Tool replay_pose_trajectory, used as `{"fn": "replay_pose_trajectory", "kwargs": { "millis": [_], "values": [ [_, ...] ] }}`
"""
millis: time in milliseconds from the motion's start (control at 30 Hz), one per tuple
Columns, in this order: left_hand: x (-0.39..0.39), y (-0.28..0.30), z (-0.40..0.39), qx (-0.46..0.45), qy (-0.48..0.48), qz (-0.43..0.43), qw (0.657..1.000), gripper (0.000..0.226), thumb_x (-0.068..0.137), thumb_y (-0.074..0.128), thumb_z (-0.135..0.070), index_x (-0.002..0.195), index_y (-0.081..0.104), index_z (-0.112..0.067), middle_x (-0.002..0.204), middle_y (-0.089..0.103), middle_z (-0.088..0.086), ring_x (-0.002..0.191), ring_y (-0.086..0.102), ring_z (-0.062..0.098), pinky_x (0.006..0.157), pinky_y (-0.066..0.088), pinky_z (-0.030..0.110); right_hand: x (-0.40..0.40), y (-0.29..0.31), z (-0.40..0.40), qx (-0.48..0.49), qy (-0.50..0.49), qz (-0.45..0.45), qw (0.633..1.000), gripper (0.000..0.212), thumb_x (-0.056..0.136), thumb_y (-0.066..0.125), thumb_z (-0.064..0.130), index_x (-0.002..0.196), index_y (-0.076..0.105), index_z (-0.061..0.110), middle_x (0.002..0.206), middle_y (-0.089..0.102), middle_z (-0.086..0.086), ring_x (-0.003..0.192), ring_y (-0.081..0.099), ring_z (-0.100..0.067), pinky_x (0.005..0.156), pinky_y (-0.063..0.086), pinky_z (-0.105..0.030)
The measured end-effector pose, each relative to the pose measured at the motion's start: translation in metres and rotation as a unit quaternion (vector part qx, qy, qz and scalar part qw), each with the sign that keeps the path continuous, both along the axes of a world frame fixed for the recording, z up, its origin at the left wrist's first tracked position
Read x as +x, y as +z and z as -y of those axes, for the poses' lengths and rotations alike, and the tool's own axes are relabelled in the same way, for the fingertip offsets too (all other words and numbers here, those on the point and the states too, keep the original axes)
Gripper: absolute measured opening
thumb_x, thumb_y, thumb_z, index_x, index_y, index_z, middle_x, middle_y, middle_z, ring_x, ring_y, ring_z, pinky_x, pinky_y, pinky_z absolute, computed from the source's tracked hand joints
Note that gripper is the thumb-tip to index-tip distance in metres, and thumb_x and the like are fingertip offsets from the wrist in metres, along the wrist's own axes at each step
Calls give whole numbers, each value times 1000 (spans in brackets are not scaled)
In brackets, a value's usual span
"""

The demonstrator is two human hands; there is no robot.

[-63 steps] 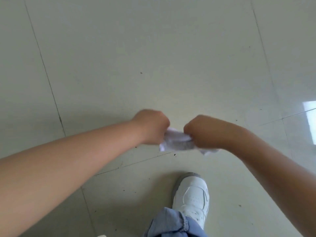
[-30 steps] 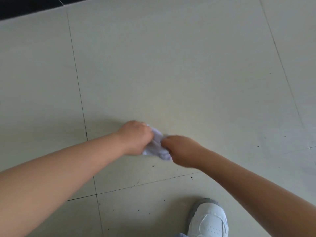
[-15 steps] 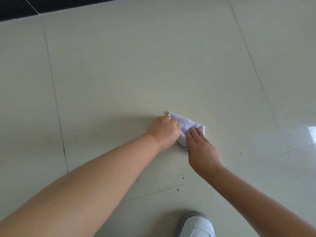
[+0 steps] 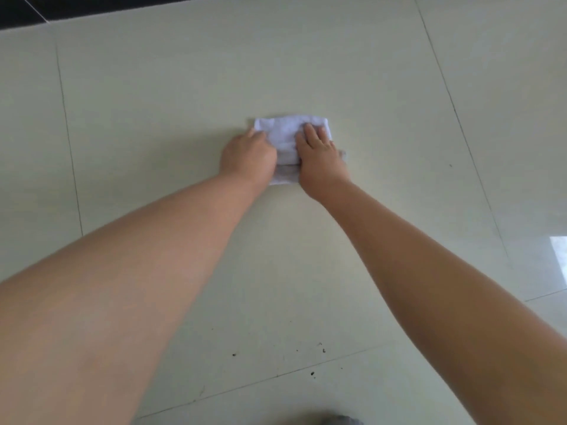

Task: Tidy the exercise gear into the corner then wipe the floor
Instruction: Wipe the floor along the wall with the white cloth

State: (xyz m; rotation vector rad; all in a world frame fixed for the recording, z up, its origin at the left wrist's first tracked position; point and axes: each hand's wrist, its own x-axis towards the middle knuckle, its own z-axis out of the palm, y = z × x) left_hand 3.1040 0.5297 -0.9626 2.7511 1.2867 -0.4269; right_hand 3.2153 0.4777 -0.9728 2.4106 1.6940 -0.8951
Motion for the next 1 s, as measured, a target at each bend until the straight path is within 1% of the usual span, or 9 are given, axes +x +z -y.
{"fn": "replay_pose_trajectory", "kwargs": {
  "millis": [133,300,400,500,633,700,767,833,1000],
  "values": [
    [-41,-8,6,14,-103,5,995,52,67,26,-10,76,73,12,78,73,23,79,74,36,60,59,34,-27,-3,23,33,29,-38,998,56,98,26,9,150,6,12,160,-4,-1,148,-6,-20,119,-2,-29],
    [-41,-16,52,-40,-235,6,971,46,64,34,-7,73,77,7,79,76,18,73,76,30,55,59,34,-21,-8,107,83,-42,-93,991,78,73,-2,20,147,20,9,158,11,-7,139,-10,-17,113,-4,-31],
    [23,-20,67,-50,-242,75,966,46,71,35,-6,88,75,8,94,75,20,92,74,27,74,59,27,22,-10,123,90,-124,-26,988,68,74,21,-2,141,34,-1,151,27,-19,139,5,-27,113,19,-53],
    [96,-23,62,-76,-205,49,975,45,98,27,-3,140,35,10,151,32,22,144,27,25,117,21,31,82,-3,104,15,-154,22,988,62,89,28,-8,148,18,8,159,6,-6,148,2,-24,116,16,-50],
    [134,-17,32,-20,-169,17,985,45,100,22,-5,142,31,10,153,25,23,146,17,31,118,15,38,122,-7,47,3,-129,43,991,59,93,33,1,149,16,12,160,2,-1,148,2,-22,115,22,-52],
    [121,-23,10,1,-158,46,986,51,93,19,-6,129,49,14,140,45,27,136,39,34,111,32,37,114,-6,19,12,-109,35,993,58,93,33,4,149,17,13,160,2,0,148,5,-22,116,19,-50],
    [95,-20,-14,28,-153,52,987,55,73,24,-8,88,73,11,97,73,22,96,71,30,80,56,30,94,-5,-2,17,-93,27,995,57,96,31,7,150,14,16,160,0,4,148,2,-19,118,10,-43],
    [63,-23,-29,47,-162,40,985,48,64,29,-10,64,74,6,71,75,14,69,75,26,56,58,26,66,-2,-13,34,-64,13,997,57,97,28,8,150,10,16,160,-3,3,148,-3,-17,118,4,-33],
    [-12,-16,-2,-12,-162,-34,986,49,63,31,-7,76,74,13,79,74,25,71,74,37,52,58,40,5,-13,25,55,-23,-68,996,54,97,19,15,150,7,14,160,-2,-2,148,-5,-20,117,-6,-25]
  ]
}}
